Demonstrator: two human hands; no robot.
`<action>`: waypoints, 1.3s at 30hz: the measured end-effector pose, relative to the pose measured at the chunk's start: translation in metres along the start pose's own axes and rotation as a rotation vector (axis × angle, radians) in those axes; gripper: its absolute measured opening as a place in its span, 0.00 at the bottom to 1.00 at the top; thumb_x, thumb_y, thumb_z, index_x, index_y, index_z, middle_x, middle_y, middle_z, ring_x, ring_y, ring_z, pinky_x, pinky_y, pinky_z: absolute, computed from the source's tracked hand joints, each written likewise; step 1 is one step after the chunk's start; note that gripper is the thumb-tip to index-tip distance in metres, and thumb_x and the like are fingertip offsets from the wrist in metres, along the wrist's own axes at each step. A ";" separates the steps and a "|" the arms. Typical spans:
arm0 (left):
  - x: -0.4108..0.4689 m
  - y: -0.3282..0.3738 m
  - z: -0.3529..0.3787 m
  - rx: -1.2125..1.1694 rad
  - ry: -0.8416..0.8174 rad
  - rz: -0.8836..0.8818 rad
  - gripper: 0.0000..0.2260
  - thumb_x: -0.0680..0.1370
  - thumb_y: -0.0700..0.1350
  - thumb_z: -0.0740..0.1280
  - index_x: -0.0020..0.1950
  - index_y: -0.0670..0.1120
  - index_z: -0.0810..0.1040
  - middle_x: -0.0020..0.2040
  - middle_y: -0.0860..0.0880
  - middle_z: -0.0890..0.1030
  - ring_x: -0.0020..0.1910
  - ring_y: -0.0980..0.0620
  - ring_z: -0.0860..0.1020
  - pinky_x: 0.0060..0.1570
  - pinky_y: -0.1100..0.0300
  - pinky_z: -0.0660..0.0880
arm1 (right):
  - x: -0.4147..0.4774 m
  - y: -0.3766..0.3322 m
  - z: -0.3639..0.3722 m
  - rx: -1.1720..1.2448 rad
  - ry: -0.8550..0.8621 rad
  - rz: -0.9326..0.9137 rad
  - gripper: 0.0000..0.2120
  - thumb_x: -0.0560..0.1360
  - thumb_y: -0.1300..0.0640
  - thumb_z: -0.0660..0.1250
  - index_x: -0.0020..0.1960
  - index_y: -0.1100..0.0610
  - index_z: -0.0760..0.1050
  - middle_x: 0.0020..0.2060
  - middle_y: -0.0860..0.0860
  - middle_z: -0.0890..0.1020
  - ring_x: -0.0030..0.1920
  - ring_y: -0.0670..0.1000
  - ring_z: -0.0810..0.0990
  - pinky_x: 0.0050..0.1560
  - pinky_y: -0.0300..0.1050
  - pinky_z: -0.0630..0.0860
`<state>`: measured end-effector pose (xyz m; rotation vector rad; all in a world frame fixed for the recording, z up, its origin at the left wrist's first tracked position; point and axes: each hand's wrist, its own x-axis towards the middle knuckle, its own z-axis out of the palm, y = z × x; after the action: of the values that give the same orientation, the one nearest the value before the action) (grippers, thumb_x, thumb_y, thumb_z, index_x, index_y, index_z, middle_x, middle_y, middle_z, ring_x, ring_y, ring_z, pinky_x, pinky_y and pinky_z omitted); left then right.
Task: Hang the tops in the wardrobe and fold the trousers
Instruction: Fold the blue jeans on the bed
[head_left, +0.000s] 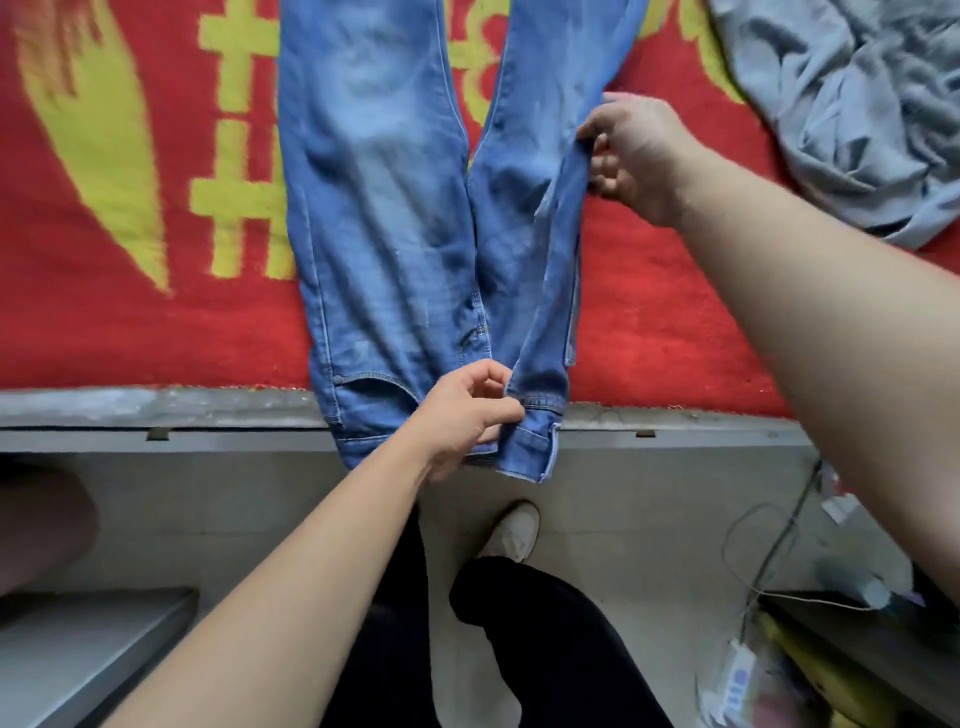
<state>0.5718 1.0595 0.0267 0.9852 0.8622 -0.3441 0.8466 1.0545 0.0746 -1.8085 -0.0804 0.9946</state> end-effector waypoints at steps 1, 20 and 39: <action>-0.009 0.000 -0.019 0.004 0.037 -0.003 0.13 0.73 0.28 0.66 0.41 0.48 0.76 0.41 0.46 0.76 0.44 0.49 0.73 0.47 0.52 0.70 | 0.000 -0.006 0.025 -0.020 -0.030 -0.022 0.09 0.74 0.67 0.59 0.48 0.55 0.72 0.32 0.52 0.68 0.26 0.47 0.64 0.27 0.38 0.60; -0.004 -0.068 -0.195 0.214 0.437 -0.195 0.22 0.74 0.44 0.74 0.63 0.43 0.70 0.54 0.43 0.81 0.45 0.50 0.77 0.51 0.52 0.75 | 0.044 0.080 0.267 -0.467 -0.184 -0.138 0.27 0.78 0.62 0.59 0.78 0.54 0.64 0.48 0.49 0.81 0.49 0.50 0.79 0.56 0.45 0.76; -0.023 -0.072 -0.175 0.314 0.556 -0.244 0.29 0.77 0.68 0.60 0.45 0.41 0.79 0.44 0.46 0.80 0.43 0.50 0.78 0.49 0.54 0.75 | -0.093 0.186 0.150 -0.275 0.239 0.378 0.32 0.73 0.27 0.61 0.49 0.56 0.81 0.49 0.53 0.85 0.54 0.59 0.82 0.60 0.54 0.76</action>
<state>0.4298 1.1652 -0.0438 1.2979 1.4718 -0.4294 0.6177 1.0342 -0.0389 -2.2373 0.2960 1.0567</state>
